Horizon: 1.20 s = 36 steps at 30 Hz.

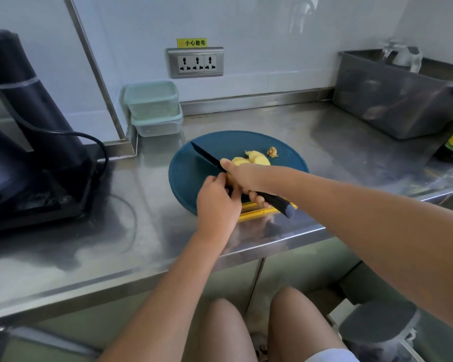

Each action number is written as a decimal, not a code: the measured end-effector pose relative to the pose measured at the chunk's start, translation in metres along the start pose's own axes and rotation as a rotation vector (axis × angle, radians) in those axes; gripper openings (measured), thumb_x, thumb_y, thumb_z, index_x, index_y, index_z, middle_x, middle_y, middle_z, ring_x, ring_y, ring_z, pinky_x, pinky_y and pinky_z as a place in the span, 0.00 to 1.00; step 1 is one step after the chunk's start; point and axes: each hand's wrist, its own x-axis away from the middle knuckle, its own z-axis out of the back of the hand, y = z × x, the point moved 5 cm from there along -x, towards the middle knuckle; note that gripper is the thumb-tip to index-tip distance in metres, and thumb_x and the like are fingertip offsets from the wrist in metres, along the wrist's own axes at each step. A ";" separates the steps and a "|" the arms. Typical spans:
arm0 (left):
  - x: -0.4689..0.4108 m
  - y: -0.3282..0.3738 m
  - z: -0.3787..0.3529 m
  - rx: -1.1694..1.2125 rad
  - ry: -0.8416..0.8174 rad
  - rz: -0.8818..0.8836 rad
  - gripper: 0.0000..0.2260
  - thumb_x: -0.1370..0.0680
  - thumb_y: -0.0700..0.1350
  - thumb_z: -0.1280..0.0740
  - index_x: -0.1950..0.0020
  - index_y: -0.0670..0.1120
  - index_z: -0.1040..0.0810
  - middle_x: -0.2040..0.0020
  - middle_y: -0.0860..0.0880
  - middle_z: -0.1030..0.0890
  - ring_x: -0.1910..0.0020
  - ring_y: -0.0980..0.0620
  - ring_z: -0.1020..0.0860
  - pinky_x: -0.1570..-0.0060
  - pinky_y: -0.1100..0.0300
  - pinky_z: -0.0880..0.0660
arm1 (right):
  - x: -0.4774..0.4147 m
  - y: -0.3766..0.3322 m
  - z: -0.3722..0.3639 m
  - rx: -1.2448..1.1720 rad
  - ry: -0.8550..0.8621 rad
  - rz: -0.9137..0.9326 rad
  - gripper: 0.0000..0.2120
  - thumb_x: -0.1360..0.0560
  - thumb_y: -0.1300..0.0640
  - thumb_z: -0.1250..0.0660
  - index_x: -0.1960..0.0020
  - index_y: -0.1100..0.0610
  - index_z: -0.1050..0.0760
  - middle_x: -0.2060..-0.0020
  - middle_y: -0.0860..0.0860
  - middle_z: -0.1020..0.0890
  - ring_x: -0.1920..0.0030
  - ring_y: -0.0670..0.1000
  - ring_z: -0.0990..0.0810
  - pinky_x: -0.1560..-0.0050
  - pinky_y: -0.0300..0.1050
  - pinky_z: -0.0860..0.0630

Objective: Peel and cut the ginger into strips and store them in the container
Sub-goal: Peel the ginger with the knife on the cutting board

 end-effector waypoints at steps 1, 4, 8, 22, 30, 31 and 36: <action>0.000 0.000 0.000 0.007 0.003 0.001 0.06 0.21 0.47 0.36 0.52 0.45 0.23 0.59 0.52 0.28 0.67 0.61 0.33 0.66 0.74 0.34 | -0.002 -0.001 0.001 -0.001 0.002 0.003 0.36 0.25 0.27 0.55 0.63 0.60 0.35 0.76 0.54 0.34 0.77 0.52 0.36 0.71 0.44 0.35; 0.002 -0.003 0.002 0.038 0.014 0.028 0.06 0.22 0.47 0.34 0.51 0.45 0.23 0.58 0.52 0.28 0.65 0.61 0.31 0.65 0.73 0.33 | -0.006 0.002 0.006 -0.102 -0.032 0.017 0.33 0.26 0.26 0.51 0.67 0.55 0.37 0.78 0.50 0.35 0.79 0.49 0.38 0.73 0.40 0.37; 0.005 -0.004 0.005 0.083 0.035 0.072 0.07 0.24 0.45 0.32 0.47 0.45 0.24 0.54 0.52 0.27 0.61 0.57 0.28 0.62 0.71 0.33 | -0.015 0.016 0.015 -0.227 -0.155 0.004 0.32 0.28 0.24 0.48 0.70 0.53 0.38 0.77 0.48 0.35 0.79 0.48 0.38 0.76 0.38 0.37; 0.002 -0.006 0.006 0.108 0.054 0.062 0.09 0.25 0.49 0.30 0.48 0.51 0.26 0.55 0.56 0.26 0.58 0.60 0.27 0.59 0.77 0.31 | 0.004 0.022 0.068 -0.200 -0.245 0.270 0.31 0.29 0.26 0.45 0.71 0.54 0.39 0.77 0.50 0.38 0.79 0.48 0.41 0.78 0.37 0.39; 0.002 -0.007 0.008 0.191 0.048 0.099 0.08 0.26 0.50 0.30 0.49 0.53 0.24 0.55 0.57 0.22 0.57 0.60 0.24 0.58 0.77 0.30 | 0.015 0.045 0.039 -0.138 -0.220 0.359 0.33 0.26 0.27 0.51 0.71 0.55 0.37 0.78 0.50 0.35 0.79 0.49 0.39 0.78 0.39 0.37; 0.001 -0.007 0.009 0.203 0.047 0.110 0.08 0.26 0.50 0.30 0.49 0.53 0.24 0.56 0.57 0.22 0.58 0.60 0.24 0.59 0.77 0.30 | 0.016 0.048 0.036 -0.119 -0.204 0.370 0.32 0.26 0.28 0.51 0.72 0.55 0.37 0.78 0.50 0.35 0.79 0.49 0.39 0.78 0.39 0.37; -0.004 -0.006 0.012 0.255 0.010 0.162 0.09 0.28 0.50 0.28 0.51 0.53 0.24 0.59 0.60 0.21 0.59 0.62 0.23 0.61 0.78 0.30 | 0.013 0.053 0.032 -0.050 -0.091 0.374 0.32 0.26 0.29 0.51 0.73 0.56 0.38 0.79 0.51 0.36 0.81 0.47 0.39 0.78 0.37 0.36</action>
